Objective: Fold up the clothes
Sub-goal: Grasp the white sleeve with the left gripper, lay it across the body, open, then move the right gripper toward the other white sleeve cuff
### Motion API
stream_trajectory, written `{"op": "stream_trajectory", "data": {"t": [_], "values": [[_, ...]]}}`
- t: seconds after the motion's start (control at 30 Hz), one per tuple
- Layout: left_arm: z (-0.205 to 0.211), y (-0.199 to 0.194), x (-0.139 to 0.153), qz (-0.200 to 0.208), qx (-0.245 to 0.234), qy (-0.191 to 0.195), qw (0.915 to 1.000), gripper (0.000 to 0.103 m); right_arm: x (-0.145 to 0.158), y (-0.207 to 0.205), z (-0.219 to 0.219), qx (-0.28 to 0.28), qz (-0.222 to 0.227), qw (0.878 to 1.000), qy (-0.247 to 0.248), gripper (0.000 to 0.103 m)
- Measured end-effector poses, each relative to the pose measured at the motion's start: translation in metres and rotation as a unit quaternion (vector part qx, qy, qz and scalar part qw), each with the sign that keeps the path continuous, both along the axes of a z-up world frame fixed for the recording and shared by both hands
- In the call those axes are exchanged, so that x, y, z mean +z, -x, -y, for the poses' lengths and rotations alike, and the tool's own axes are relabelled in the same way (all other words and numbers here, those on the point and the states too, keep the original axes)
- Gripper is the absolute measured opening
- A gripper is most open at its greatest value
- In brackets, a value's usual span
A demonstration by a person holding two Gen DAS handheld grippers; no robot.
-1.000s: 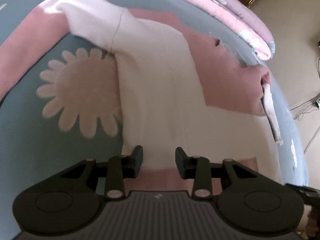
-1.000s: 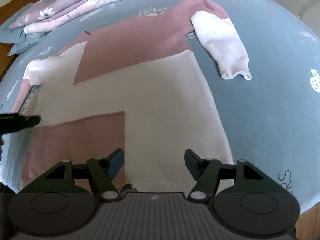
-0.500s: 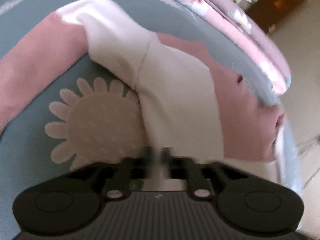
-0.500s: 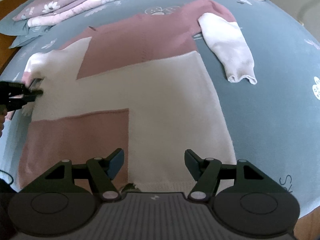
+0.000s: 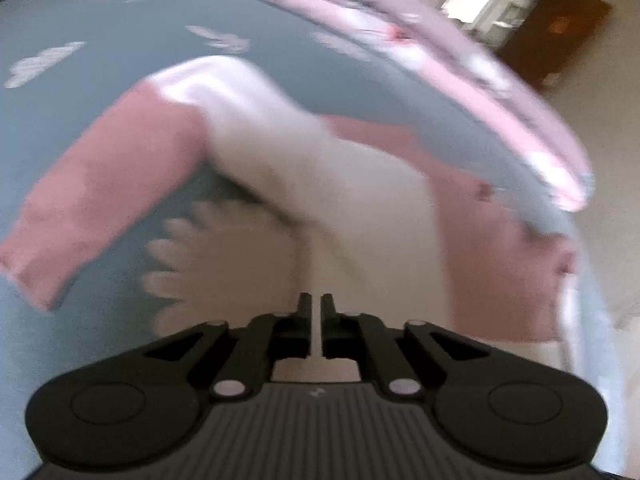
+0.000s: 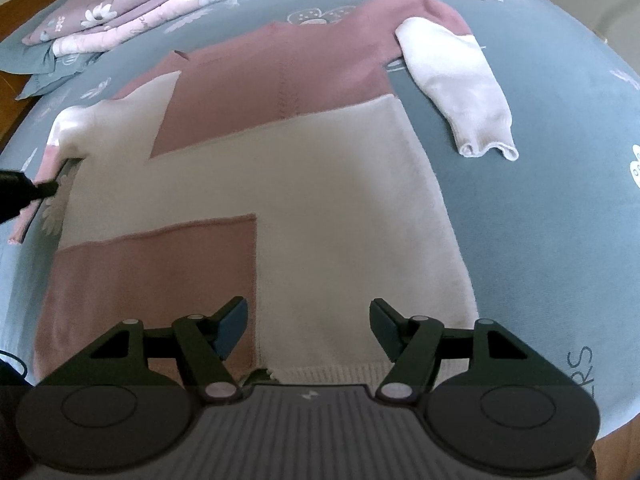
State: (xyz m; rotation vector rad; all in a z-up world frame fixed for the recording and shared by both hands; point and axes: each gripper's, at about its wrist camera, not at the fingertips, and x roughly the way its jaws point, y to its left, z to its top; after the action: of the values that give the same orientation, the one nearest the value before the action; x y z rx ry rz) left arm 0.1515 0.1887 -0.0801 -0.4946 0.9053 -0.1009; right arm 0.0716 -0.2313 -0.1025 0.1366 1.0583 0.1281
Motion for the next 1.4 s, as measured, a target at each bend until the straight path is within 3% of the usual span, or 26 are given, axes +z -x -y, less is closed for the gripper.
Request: {"op": "stream_trajectory", "data": {"t": [0.07,0.2,0.27,0.43,0.57,0.67,0.77,0.83,0.97,1.07,1.2,1.27,1.4], "values": [[0.015,-0.004,-0.001,0.003,-0.037,0.006,0.9993,0.021,-0.001,-0.001,-0.002,0.002,-0.002,1.0,-0.002,0.072],[0.029,-0.01,-0.022,-0.049,-0.04,-0.024,0.9977,0.024,0.002,0.002,-0.005,0.006,0.001,1.0,0.0,0.072],[0.025,-0.005,-0.031,-0.059,-0.031,-0.049,0.9966,0.013,0.004,0.004,-0.004,0.006,0.003,1.0,0.002,0.073],[0.022,0.0,-0.023,-0.085,-0.043,-0.061,0.9936,0.012,0.004,0.003,0.004,-0.008,0.006,1.0,-0.004,0.073],[0.042,-0.007,-0.003,-0.053,-0.09,-0.071,0.992,0.045,0.003,0.003,0.006,-0.014,0.009,1.0,-0.01,0.073],[0.058,-0.017,-0.005,-0.049,-0.109,-0.067,0.9906,0.045,0.004,0.003,0.006,-0.015,0.011,1.0,-0.008,0.073],[0.063,-0.019,-0.02,-0.076,-0.104,-0.094,0.9872,0.044,0.007,0.004,0.009,-0.016,0.015,1.0,-0.003,0.073],[0.058,-0.014,-0.023,-0.069,-0.104,-0.098,0.9873,0.048,0.008,0.004,0.014,-0.021,0.016,1.0,0.002,0.073],[0.049,-0.005,-0.012,-0.084,-0.084,-0.088,0.989,0.044,0.006,-0.001,0.03,-0.042,0.02,0.999,0.009,0.073],[0.053,0.01,0.0,-0.079,-0.104,-0.059,0.9897,0.053,0.008,-0.01,0.048,-0.065,0.046,0.997,0.018,0.073],[0.074,0.029,-0.002,-0.096,-0.142,-0.073,0.9825,0.054,0.004,-0.031,0.072,-0.09,0.075,0.993,0.031,0.073],[0.085,0.038,-0.008,-0.113,-0.163,-0.076,0.9772,0.054,-0.003,-0.043,0.079,-0.087,0.08,0.993,0.03,0.07],[0.096,0.056,-0.016,-0.118,-0.183,-0.093,0.9716,0.055,-0.023,-0.06,0.083,-0.068,0.066,0.995,0.016,0.051]]}}
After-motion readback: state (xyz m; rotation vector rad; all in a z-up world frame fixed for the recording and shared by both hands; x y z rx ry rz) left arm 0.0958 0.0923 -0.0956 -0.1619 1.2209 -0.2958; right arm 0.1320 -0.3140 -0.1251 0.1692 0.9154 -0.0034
